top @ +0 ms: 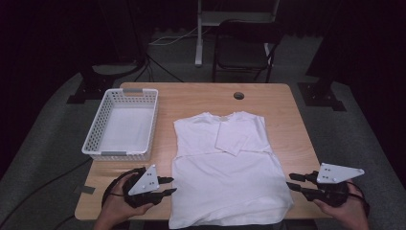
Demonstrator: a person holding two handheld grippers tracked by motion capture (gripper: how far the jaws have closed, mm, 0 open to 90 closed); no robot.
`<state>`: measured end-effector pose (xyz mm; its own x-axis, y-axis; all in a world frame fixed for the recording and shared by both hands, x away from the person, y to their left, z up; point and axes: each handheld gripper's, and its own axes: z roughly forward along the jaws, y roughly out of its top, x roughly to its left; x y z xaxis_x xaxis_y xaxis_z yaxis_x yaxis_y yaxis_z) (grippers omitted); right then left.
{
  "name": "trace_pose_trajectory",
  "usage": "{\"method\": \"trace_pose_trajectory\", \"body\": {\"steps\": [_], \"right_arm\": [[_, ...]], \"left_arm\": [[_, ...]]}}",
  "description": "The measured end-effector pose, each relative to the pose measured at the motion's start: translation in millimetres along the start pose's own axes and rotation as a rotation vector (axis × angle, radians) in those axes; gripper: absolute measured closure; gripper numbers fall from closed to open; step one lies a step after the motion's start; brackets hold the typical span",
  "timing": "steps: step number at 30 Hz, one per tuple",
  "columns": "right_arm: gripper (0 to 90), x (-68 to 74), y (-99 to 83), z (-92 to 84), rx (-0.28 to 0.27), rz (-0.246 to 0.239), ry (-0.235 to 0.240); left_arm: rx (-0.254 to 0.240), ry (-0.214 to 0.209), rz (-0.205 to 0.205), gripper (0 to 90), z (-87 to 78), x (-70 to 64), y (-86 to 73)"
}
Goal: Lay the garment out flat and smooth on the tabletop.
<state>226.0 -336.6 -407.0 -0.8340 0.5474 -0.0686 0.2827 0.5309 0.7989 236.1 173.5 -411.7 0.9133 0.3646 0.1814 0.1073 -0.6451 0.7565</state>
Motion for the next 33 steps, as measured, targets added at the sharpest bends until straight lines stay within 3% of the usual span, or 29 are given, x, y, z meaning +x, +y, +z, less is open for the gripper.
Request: {"method": "trace_pose_trajectory", "body": {"steps": [4,17,33], "right_arm": [[64.1,-6.0,1.6,12.7,0.005,0.014,-0.033],[62.2,-25.0,6.1,46.6,0.005,0.032,-0.065],[63.9,-47.9,16.6,79.9,0.032,0.038,-0.091]], "left_arm": [[0.017,0.015,-0.032,63.4,20.8,9.5,-3.8],[0.066,0.048,-0.100,60.1,77.9,38.1,-11.3],[0.081,0.037,-0.149,59.0,101.2,52.5,-16.6]]}}
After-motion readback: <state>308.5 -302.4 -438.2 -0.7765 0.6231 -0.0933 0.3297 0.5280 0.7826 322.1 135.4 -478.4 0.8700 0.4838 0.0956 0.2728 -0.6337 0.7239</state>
